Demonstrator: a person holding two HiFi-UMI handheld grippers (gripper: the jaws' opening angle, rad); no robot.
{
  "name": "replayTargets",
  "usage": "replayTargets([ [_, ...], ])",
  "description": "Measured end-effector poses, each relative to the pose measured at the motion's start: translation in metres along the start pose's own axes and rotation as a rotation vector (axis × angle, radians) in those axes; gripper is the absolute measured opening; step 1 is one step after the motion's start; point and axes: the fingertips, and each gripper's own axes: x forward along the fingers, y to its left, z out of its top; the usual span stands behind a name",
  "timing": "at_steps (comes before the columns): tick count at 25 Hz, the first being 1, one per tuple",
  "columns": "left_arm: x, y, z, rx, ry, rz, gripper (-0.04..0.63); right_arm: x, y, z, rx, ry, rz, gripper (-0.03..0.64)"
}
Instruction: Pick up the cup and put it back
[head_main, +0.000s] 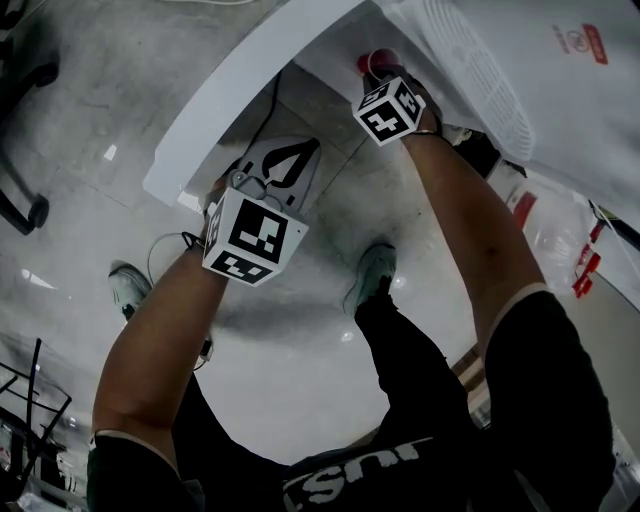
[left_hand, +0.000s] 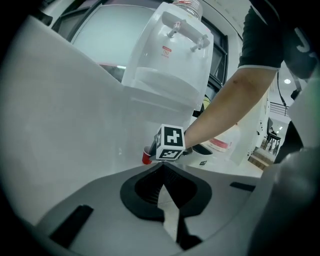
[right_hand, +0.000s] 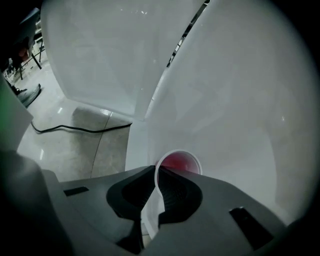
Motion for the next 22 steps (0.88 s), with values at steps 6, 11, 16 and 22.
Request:
replayTargets([
  [6, 0.005, -0.002, -0.005, 0.003, 0.011, -0.013, 0.008, 0.009, -0.004, -0.005, -0.005, 0.011, 0.0, 0.047],
  [11, 0.005, 0.0, 0.0, 0.003, 0.005, -0.011, 0.008, 0.007, -0.009, 0.0, 0.001, 0.004, -0.008, 0.049],
  [16, 0.004, -0.002, 0.008, 0.007, -0.005, -0.014, 0.008, -0.001, -0.008, 0.004, -0.001, -0.002, -0.016, 0.143],
  [22, -0.004, -0.003, 0.019, 0.012, -0.018, -0.011, 0.008, -0.021, -0.014, 0.012, 0.043, -0.029, -0.054, 0.175],
])
